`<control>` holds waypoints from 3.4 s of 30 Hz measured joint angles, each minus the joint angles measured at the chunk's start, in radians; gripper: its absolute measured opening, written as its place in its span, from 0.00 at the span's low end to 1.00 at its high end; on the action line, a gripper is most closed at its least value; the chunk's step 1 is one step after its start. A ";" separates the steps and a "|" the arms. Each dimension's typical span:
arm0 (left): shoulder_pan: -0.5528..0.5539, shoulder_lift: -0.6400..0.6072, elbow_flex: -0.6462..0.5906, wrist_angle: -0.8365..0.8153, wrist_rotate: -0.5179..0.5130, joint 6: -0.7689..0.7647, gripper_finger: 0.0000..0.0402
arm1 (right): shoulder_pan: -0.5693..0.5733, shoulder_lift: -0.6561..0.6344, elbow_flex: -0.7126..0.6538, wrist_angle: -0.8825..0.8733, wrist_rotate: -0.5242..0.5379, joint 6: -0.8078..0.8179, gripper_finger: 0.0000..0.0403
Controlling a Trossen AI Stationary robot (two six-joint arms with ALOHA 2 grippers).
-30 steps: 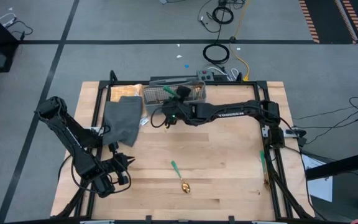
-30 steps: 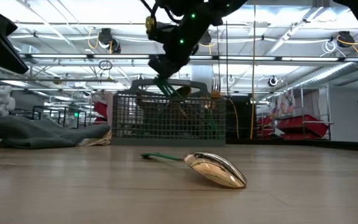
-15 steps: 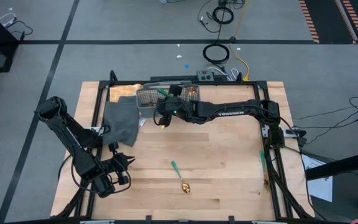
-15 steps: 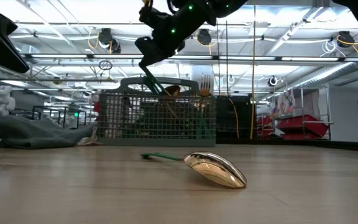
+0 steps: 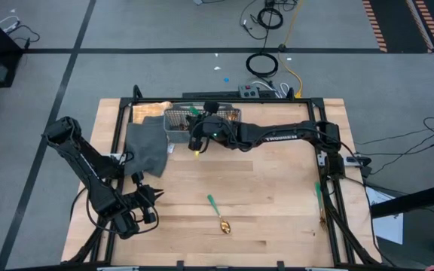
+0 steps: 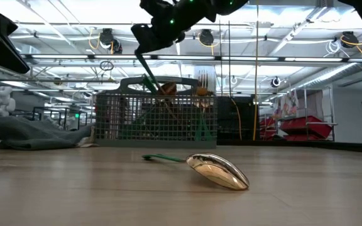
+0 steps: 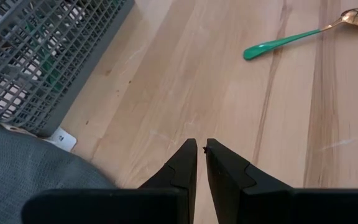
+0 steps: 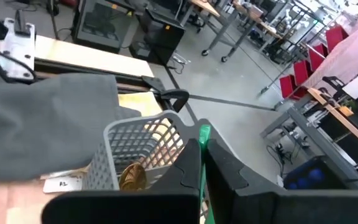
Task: Sort silverware
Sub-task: Adjust the green knife into the gray silverware basket, then adjust the gray silverware basket on the table
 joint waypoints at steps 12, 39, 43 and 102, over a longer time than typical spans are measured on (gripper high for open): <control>0.000 0.000 0.000 0.000 0.000 -0.001 0.11 | 0.001 0.000 0.000 -0.044 0.185 0.146 0.00; 0.000 0.000 0.000 0.001 0.000 -0.006 0.11 | 0.006 0.002 -0.097 0.038 0.361 0.413 0.00; 0.000 0.000 0.000 0.000 0.000 -0.006 0.11 | 0.008 0.002 -0.099 0.028 0.418 0.425 0.00; 0.000 0.000 0.000 -0.001 -0.079 -0.005 0.11 | -0.259 -0.151 -0.092 -0.441 -0.166 -0.128 0.10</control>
